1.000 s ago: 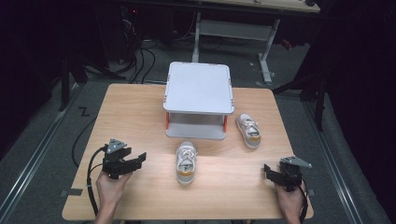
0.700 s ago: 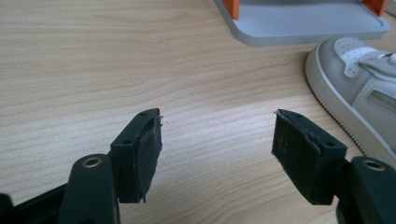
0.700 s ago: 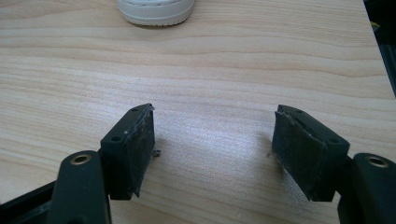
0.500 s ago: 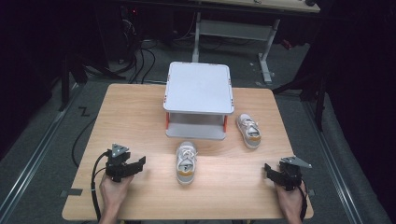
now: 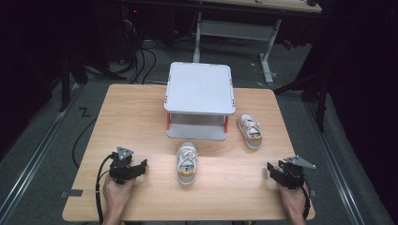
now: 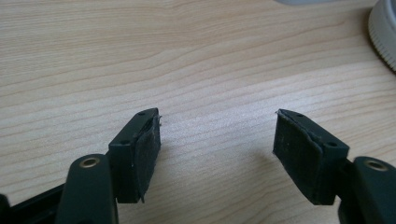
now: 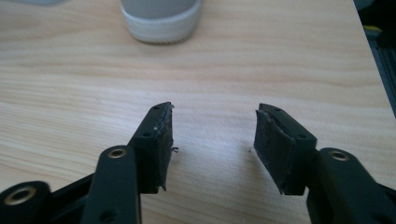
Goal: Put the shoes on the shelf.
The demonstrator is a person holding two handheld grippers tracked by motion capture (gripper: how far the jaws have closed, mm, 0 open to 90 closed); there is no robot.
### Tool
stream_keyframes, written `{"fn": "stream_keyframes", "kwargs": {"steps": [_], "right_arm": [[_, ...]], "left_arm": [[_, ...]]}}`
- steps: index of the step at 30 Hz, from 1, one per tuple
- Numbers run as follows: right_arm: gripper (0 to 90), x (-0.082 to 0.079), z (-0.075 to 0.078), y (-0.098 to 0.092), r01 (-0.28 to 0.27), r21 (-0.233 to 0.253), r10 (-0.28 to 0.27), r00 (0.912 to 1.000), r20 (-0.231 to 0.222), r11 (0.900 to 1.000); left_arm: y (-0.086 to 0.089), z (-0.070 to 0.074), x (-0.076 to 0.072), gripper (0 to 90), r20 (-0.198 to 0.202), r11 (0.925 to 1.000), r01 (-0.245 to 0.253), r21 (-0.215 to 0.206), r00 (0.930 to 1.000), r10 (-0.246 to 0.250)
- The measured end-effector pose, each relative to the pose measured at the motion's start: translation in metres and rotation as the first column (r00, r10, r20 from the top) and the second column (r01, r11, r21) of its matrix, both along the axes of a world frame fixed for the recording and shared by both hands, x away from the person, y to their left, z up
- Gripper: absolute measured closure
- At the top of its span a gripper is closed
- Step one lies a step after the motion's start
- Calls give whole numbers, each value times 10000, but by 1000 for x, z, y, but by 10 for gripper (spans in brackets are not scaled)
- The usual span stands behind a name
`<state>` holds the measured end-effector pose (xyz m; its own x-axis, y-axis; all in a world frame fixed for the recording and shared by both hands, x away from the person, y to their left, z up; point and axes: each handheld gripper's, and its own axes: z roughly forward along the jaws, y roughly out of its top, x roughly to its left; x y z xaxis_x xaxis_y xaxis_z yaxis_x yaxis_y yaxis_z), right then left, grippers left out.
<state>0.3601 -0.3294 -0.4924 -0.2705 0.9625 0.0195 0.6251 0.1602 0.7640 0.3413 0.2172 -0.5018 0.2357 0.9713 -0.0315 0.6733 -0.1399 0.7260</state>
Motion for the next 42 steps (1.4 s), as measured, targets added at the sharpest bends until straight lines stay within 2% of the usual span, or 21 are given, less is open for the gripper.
{"fn": "stream_keyframes", "kwargs": {"steps": [1, 4, 6, 10, 13, 17, 19, 23, 28, 31, 37, 40, 42], "right_arm": [[504, 0, 2, 1, -139, 167, 139, 9999, 24, 9998], [526, 2, 9, 4, -457, 499, 452, 9989, 115, 9977], [540, 5, 14, 7, -662, 532, 651, 9976, 218, 9964], [571, 12, 25, 15, -1066, 558, 1048, 9939, 343, 9927], [592, 21, 35, 23, -1368, 525, 1353, 9903, 323, 9892], [621, 42, 51, 40, -1806, 199, 1800, 9832, 287, 9833], [630, 52, 56, 47, -1943, 267, 1937, 9808, 241, 9806], [653, 76, 62, 60, -1929, 314, 1934, 9810, -157, 9807], [678, 97, 63, 75, -1875, -392, 1851, 9811, -572, 9815], [685, 107, 60, 79, -1760, -613, 1698, 9810, -943, 9825], [697, 122, 53, 83, -1632, -599, 1522, 9759, -1564, 9848], [719, 124, 52, 82, -1603, -333, 1530, 9750, -1613, 9865], [731, 123, 52, 83, -1620, -424, 1532, 9749, -1617, 9859]], "left_arm": [[-1, -1, 0, 318, -18, 10000, 26, 56, 10000, -26], [0, -4, -2, 324, 267, 10000, -38, 28, 9996, 37], [0, -5, -3, 329, 383, 9999, -116, -15, 9992, 117], [-4, -5, -3, 311, 359, 9996, -58, 262, 9993, 49], [-4, -5, -3, 307, 358, 9997, -39, 240, 9994, 31], [-4, -5, -3, 302, 342, 9998, -30, 200, 9994, 23], [-4, -5, -3, 301, 335, 9998, -44, 203, 9994, 37], [-4, -5, -3, 300, 333, 9998, -51, 204, 9994, 45], [-4, -5, -3, 297, 316, 9997, -36, 247, 9995, 29], [-4, -5, -3, 297, 312, 9997, -35, 251, 9995, 28], [-4, -5, -2, 294, 316, 9997, -33, 255, 9995, 24], [-4, -5, -2, 294, 310, 9997, -22, 262, 9995, 14], [-4, -5, -2, 293, 303, 9997, -23, 259, 9995, 15]]}}
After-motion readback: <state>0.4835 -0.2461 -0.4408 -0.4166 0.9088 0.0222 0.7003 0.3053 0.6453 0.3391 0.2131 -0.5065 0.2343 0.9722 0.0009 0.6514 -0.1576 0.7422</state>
